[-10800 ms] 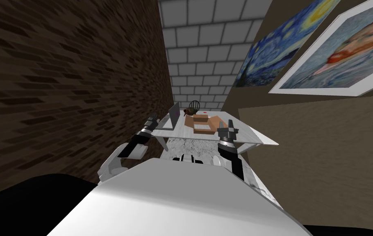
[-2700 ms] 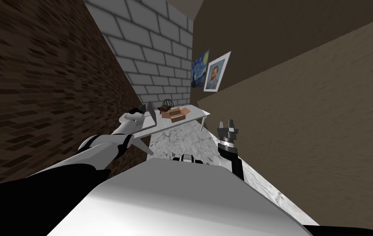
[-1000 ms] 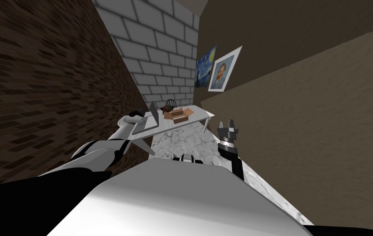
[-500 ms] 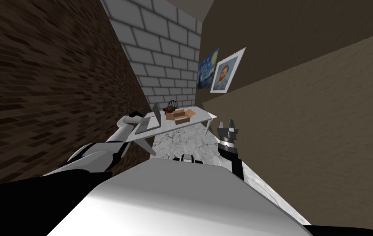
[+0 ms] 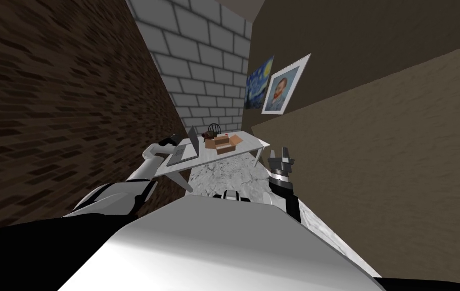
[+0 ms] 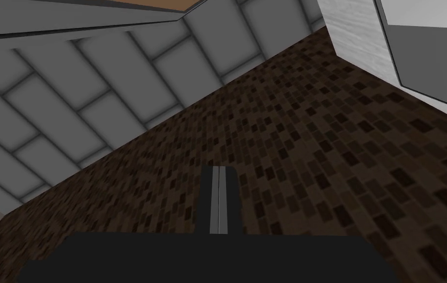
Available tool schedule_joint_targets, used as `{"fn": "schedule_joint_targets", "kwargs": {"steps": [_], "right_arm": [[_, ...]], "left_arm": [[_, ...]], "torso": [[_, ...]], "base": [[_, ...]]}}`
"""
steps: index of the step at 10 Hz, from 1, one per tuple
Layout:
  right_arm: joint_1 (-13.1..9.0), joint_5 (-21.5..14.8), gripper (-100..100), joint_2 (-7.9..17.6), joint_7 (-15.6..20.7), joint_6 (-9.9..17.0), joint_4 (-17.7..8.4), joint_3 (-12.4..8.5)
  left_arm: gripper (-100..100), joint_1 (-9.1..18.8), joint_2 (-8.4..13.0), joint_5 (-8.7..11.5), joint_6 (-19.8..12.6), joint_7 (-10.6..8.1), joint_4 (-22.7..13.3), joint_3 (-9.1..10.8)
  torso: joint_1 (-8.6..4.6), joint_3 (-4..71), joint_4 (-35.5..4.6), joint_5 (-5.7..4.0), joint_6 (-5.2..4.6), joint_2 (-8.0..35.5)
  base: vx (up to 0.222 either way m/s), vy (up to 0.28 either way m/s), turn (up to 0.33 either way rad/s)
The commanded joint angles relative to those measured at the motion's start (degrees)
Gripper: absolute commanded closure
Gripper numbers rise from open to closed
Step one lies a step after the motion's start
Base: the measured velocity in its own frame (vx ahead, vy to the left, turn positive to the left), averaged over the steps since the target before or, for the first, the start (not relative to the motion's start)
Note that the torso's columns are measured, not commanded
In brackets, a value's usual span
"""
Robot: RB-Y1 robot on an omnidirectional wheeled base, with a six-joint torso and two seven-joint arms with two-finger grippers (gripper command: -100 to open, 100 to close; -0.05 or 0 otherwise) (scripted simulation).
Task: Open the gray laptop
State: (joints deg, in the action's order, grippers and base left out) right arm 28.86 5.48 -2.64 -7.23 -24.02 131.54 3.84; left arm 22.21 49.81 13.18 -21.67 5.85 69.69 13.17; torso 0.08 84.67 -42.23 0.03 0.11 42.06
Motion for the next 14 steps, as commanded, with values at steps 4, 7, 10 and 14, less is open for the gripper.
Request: {"fn": "schedule_joint_targets", "kwargs": {"steps": [4, 7, 10, 14], "right_arm": [[0.0, 0.0, 0, 0.0, 0.0, 0.0, 0.0, 0.0], [0.0, 0.0, 0, 0.0, 0.0, 0.0, 0.0, 0.0], [0.0, 0.0, 0, 0.0, 0.0, 0.0, 0.0, 0.0], [0.0, 0.0, 0, 0.0, 0.0, 0.0, 0.0, 0.0]], "left_arm": [[100, -6.9, -0.4, -2.1, -4.0, -5.04, 10.2, 0.72], [100, -10.6, -0.4, -2.1, -4.3, -5.76, 14.9, 0.72], [100, -10.6, -0.4, -2.1, -4.3, -5.76, 18.7, 0.72], [100, -17.0, -0.7, -3.7, -7.4, -9.35, 26.5, 1.47]], "torso": [[-0.18, -0.3, -0.1, -0.07, -0.11, 0.5], [-0.06, 0.0, 0.0, -0.02, -0.16, 0.2], [-0.15, -0.2, -0.1, -0.06, -0.11, 0.4], [-0.12, 0.0, 0.0, -0.04, -0.17, 0.2]], "base": [[0.050, 0.013, 0.053], [0.079, 0.019, 0.035], [-0.008, -0.001, 0.001], [0.095, 0.016, 0.087]]}}
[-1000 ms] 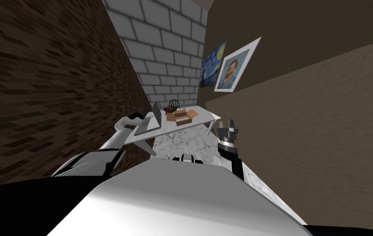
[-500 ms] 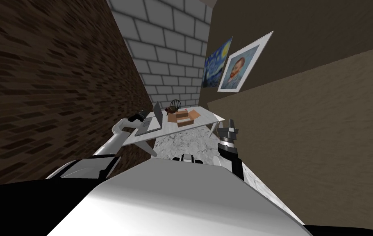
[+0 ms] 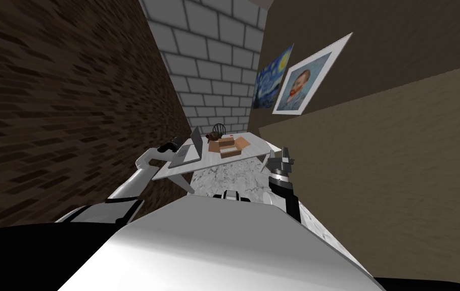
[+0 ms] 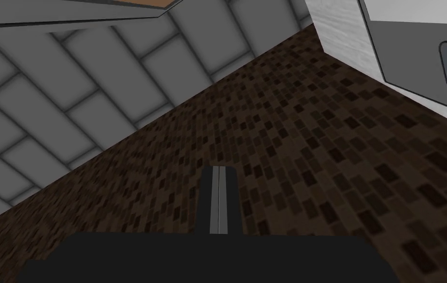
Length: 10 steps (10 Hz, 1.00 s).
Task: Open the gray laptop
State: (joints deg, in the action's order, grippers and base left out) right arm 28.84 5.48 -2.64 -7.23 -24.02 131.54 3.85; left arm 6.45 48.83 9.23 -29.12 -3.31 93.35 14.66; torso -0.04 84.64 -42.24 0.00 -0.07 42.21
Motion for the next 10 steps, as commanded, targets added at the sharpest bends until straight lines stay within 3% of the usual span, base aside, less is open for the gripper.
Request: {"fn": "schedule_joint_targets", "kwargs": {"steps": [1, 2, 3, 5, 7, 8, 10], "right_arm": [[0.0, 0.0, 0, 0.0, 0.0, 0.0, 0.0, 0.0], [0.0, 0.0, 0, 0.0, 0.0, 0.0, 0.0, 0.0], [0.0, 0.0, 0, 0.0, 0.0, 0.0, 0.0, 0.0], [0.0, 0.0, 0, 0.0, 0.0, 0.0, 0.0, 0.0], [0.0, 0.0, 0, 0.0, 0.0, 0.0, 0.0, 0.0], [0.0, 0.0, 0, 0.0, 0.0, 0.0, 0.0, 0.0], [0.0, 0.0, 0, 0.0, 0.0, 0.0, 0.0, 0.0]], "left_arm": [[100, -1.2, 0.3, 0.3, 0.0, -0.19, 4.3, -0.02], [100, -1.2, 0.3, 0.3, 0.0, -0.19, 5.1, -0.02], [100, -3.8, 0.0, -1.3, -2.9, -3.04, 7.2, 0.73], [100, -7.0, 0.0, -1.3, -3.1, -3.78, 10.7, 0.73], [100, -7.6, 0.0, -1.3, -3.1, -3.78, 14.5, 0.73], [100, -10.5, -0.3, -2.8, -6.2, -6.69, 16.6, 1.48], [100, -13.5, -0.3, -2.8, -6.2, -7.36, 20.0, 1.48]], "torso": [[-0.05, -0.2, -0.1, -0.04, 0.04, 0.3], [-0.03, -0.3, -0.1, -0.03, 0.08, 0.4], [0.01, -0.2, -0.1, -0.01, 0.08, 0.3], [0.09, 0.2, 0.1, 0.03, 0.01, -0.3], [0.01, -0.2, -0.1, -0.01, 0.05, 0.2], [0.00, -0.3, -0.1, -0.02, 0.07, 0.4], [0.06, 0.1, 0.0, 0.02, 0.02, -0.2]], "base": [[0.000, 0.000, 0.000], [-0.014, -0.004, 0.005], [0.102, 0.018, 0.259], [0.118, 0.011, 0.055], [0.014, 0.008, -0.010], [0.115, 0.014, 0.275], [0.115, 0.006, 0.054]]}}
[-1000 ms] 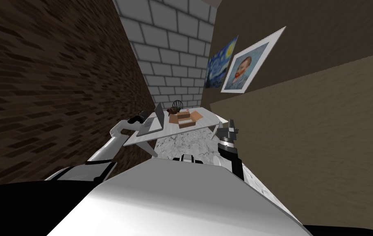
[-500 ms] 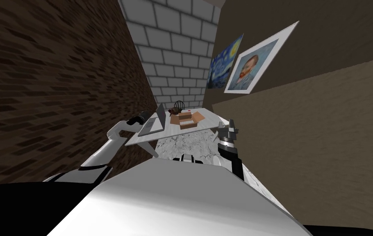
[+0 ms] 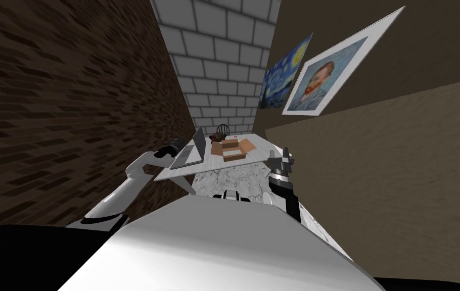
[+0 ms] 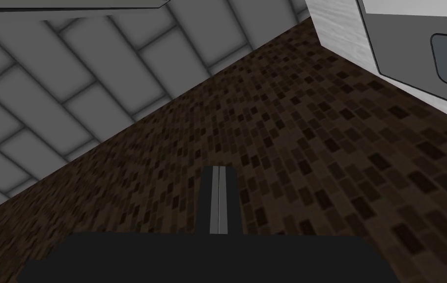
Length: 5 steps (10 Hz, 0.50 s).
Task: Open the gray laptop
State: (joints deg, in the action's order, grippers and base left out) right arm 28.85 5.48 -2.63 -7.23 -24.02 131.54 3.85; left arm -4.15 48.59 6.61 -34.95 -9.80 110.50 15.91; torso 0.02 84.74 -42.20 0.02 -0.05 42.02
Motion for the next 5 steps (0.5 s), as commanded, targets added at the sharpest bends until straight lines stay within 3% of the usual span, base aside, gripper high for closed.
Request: {"fn": "schedule_joint_targets", "kwargs": {"steps": [1, 3, 4, 5], "right_arm": [[0.0, 0.0, 0, 0.0, 0.0, 0.0, 0.0, 0.0], [0.0, 0.0, 0, 0.0, 0.0, 0.0, 0.0, 0.0], [0.0, 0.0, 0, 0.0, 0.0, 0.0, 0.0, 0.0], [0.0, 0.0, 0, 0.0, 0.0, 0.0, 0.0, 0.0]], "left_arm": [[100, -3.4, -0.1, -0.2, -0.3, -0.87, 4.7, 0.22], [100, -3.4, -0.1, -0.2, -0.3, -0.87, 8.3, 0.22], [100, -6.1, -0.4, -1.7, -3.4, -3.79, 10.6, 0.96], [100, -8.0, -0.4, -1.7, -3.4, -4.46, 12.7, 0.96]], "torso": [[-0.04, -0.1, -0.1, -0.01, 0.00, 0.2], [-0.06, -0.3, -0.2, -0.04, 0.04, 0.5], [-0.04, -0.3, -0.1, -0.02, 0.06, 0.4], [0.10, 0.0, 0.0, 0.02, 0.12, 0.0]], "base": [[0.018, 0.003, -0.030], [-0.013, 0.000, 0.000], [0.124, 0.031, 0.222], [0.151, 0.012, 0.162]]}}
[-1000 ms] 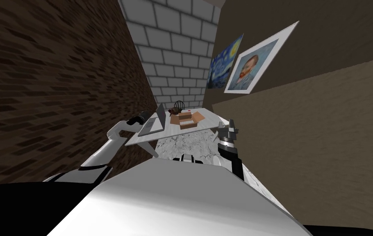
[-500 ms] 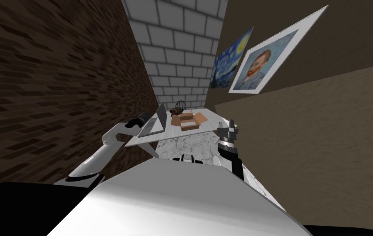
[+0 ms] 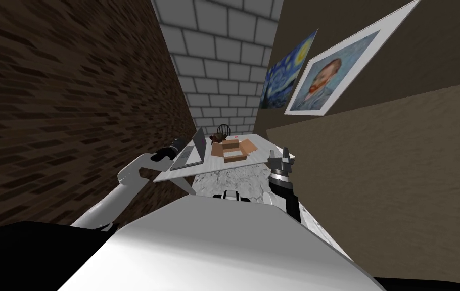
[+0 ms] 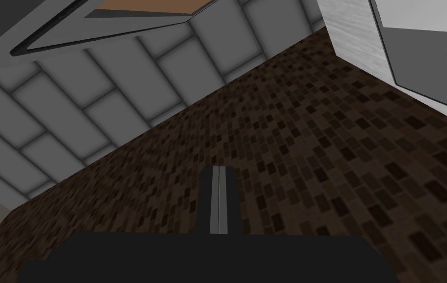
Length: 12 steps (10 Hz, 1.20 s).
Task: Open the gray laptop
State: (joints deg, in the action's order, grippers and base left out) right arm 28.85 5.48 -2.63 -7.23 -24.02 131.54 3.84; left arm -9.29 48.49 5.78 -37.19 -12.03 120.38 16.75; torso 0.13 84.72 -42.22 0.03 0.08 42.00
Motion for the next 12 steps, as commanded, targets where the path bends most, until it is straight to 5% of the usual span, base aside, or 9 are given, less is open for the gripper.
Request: {"fn": "schedule_joint_targets", "kwargs": {"steps": [1, 3, 4, 5, 8, 10, 11, 12], "right_arm": [[0.0, 0.0, 0, 0.0, 0.0, 0.0, 0.0, 0.0], [0.0, 0.0, 0, 0.0, 0.0, 0.0, 0.0, 0.0], [0.0, 0.0, 0, 0.0, 0.0, 0.0, 0.0, 0.0], [0.0, 0.0, 0, 0.0, 0.0, 0.0, 0.0, 0.0], [0.0, 0.0, 0, 0.0, 0.0, 0.0, 0.0, 0.0], [0.0, 0.0, 0, 0.0, 0.0, 0.0, 0.0, 0.0], [0.0, 0.0, 0, 0.0, 0.0, 0.0, 0.0, 0.0], [0.0, 0.0, 0, 0.0, 0.0, 0.0, 0.0, 0.0]], "left_arm": [[100, -4.6, -0.3, -0.9, -1.2, -2.23, 5.0, 0.13], [100, -4.6, -0.3, -0.9, -1.2, -2.23, 8.3, 0.13], [100, -7.9, -0.6, -2.4, -4.3, -5.14, 10.6, 0.87], [100, -9.2, -0.6, -2.4, -4.3, -5.82, 11.9, 0.87], [100, -11.0, -0.6, -2.4, -4.3, -5.82, 17.8, 0.87], [100, -10.9, -0.2, -2.0, -4.9, -5.91, 18.2, 1.17], [-100, -10.7, 0.3, -2.2, -6.1, -5.93, 18.1, 2.21], [-100, -10.6, 0.4, -2.3, -6.5, -5.93, 18.0, 2.61]], "torso": [[-0.09, 0.1, 0.1, 0.00, -0.11, -0.1], [-0.20, -0.3, -0.1, -0.06, -0.10, 0.5], [-0.19, -0.3, -0.2, -0.05, -0.07, 0.6], [-0.09, -0.1, 0.0, -0.02, -0.01, 0.1], [-0.14, -0.3, -0.1, -0.04, -0.09, 0.6], [-0.14, -0.3, -0.1, -0.03, -0.07, 0.5], [-0.11, -0.2, -0.1, -0.02, -0.08, 0.3], [-0.43, 0.0, 0.0, -0.10, -0.08, 0.1]], "base": [[0.071, -0.001, -0.003], [0.013, -0.006, -0.017], [0.146, 0.000, 0.250], [0.158, 0.000, 0.152], [0.018, 0.001, -0.016], [-0.013, -0.001, 0.002], [0.040, -0.107, 0.037], [0.055, -0.166, 0.049]]}}
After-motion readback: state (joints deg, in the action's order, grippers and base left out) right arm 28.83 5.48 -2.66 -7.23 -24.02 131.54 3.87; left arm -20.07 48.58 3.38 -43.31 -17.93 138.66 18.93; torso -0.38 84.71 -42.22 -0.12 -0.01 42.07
